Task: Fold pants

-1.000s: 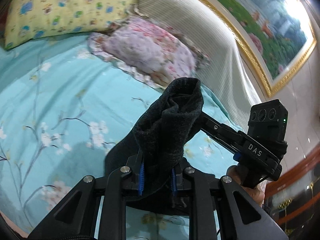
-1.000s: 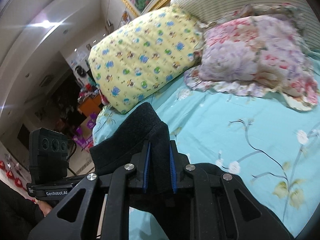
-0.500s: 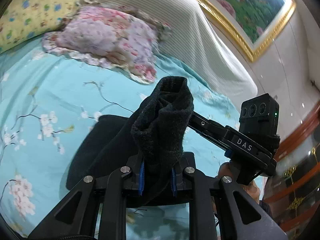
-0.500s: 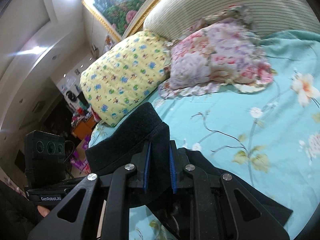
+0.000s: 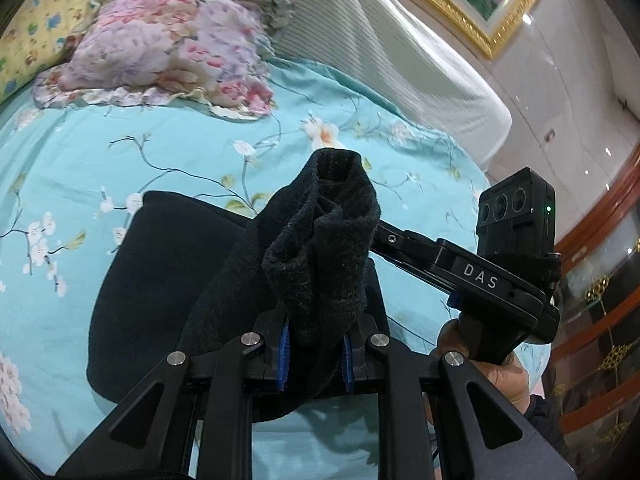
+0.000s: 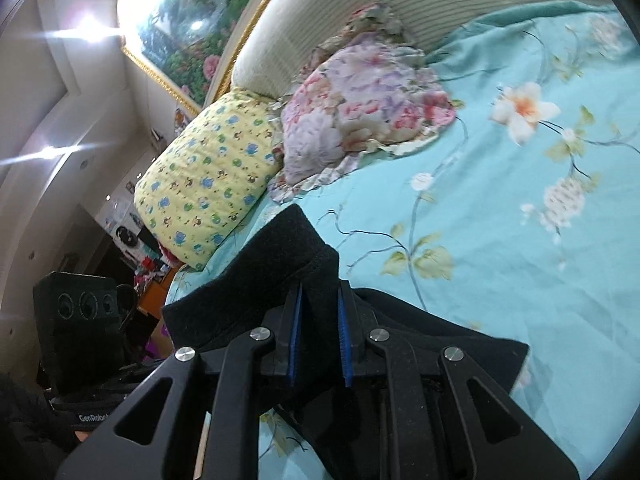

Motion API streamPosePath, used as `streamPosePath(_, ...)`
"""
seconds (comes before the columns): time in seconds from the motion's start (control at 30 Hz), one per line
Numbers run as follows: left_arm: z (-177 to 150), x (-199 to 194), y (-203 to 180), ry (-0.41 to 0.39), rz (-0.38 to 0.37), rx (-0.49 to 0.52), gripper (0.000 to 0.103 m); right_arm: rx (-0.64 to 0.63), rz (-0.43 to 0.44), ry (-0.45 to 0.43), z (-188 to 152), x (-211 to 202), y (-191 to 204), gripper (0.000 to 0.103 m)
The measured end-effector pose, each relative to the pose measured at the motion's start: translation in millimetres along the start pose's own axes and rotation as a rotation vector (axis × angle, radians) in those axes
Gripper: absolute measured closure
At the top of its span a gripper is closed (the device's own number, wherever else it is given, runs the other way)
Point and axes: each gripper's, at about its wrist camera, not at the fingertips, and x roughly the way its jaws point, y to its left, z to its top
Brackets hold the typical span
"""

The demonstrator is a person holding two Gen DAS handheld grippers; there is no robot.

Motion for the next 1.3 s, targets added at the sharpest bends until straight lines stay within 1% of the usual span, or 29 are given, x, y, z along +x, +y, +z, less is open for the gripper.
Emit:
streamPosePath(0.2, -6, 13, -15, 0.023, 0.012, 0.057, 0.084, 0.032, -0.006, -0.023, -7, -14, -15, 0.086)
streamPosePath(0.37, -13, 27, -22, 0.034, 0.038, 0.1, 0.084, 0.068, -0.029, -0.019, -16, -17, -29, 0.086)
streamPosePath(0.47, -16, 33, -28, 0.039, 0.045, 0.128, 0.081, 0.087, -0.046, -0.029, -21, -23, -35, 0.086)
streamPosePath(0.57, -18, 35, -32, 0.041, 0.047, 0.147, 0.073, 0.099, -0.097, -0.054, -23, -31, -36, 0.086)
streamPosePath(0.63, -20, 37, -36, 0.04, 0.044, 0.164, 0.064, 0.119, -0.105, -0.09, -25, -41, -35, 0.086)
streamPosePath(0.67, -21, 38, -37, 0.041, 0.038, 0.169, 0.061, 0.124, -0.113, -0.106, -25, -46, -34, 0.085)
streamPosePath(0.7, -22, 37, -38, 0.042, 0.028, 0.172, 0.052, 0.128, -0.121, -0.118, -27, -51, -33, 0.085)
streamPosePath(0.73, -23, 37, -38, 0.049, 0.014, 0.171, 0.045, 0.133, -0.124, -0.123, -28, -54, -32, 0.085)
streamPosePath(0.77, -23, 36, -39, 0.054, -0.004, 0.166, 0.044, 0.147, -0.131, -0.13, -30, -58, -32, 0.085)
streamPosePath(0.83, -25, 34, -38, 0.057, -0.027, 0.161, 0.04, 0.18, -0.156, -0.135, -34, -64, -32, 0.078)
streamPosePath(0.87, -25, 33, -38, 0.058, -0.032, 0.162, 0.04, 0.195, -0.167, -0.136, -37, -67, -32, 0.066)
streamPosePath(0.9, -26, 31, -37, 0.057, -0.037, 0.161, 0.039, 0.212, -0.184, -0.137, -40, -69, -32, 0.05)
streamPosePath(0.97, -27, 29, -35, 0.059, -0.045, 0.156, 0.037, 0.243, -0.221, -0.145, -46, -75, -33, 0.037)
streamPosePath(1.03, -27, 25, -32, 0.063, -0.063, 0.146, 0.037, 0.262, -0.223, -0.164, -52, -81, -33, 0.034)
streamPosePath(1.07, -28, 22, -31, 0.064, -0.069, 0.14, 0.036, 0.272, -0.213, -0.173, -54, -83, -33, 0.028)
streamPosePath(1.1, -29, 20, -30, 0.064, -0.072, 0.136, 0.034, 0.282, -0.207, -0.184, -57, -86, -31, 0.025)
streamPosePath(1.17, -31, 13, -28, 0.058, -0.081, 0.13, 0.032, 0.284, -0.207, -0.207, -60, -92, -26, 0.022)
streamPosePath(1.2, -32, 10, -28, 0.053, -0.08, 0.129, 0.032, 0.279, -0.212, -0.214, -62, -94, -22, 0.019)
streamPosePath(1.3, -32, -1, -23, 0.033, -0.083, 0.117, 0.029, 0.254, -0.231, -0.221, -64, -97, -11, 0.016)
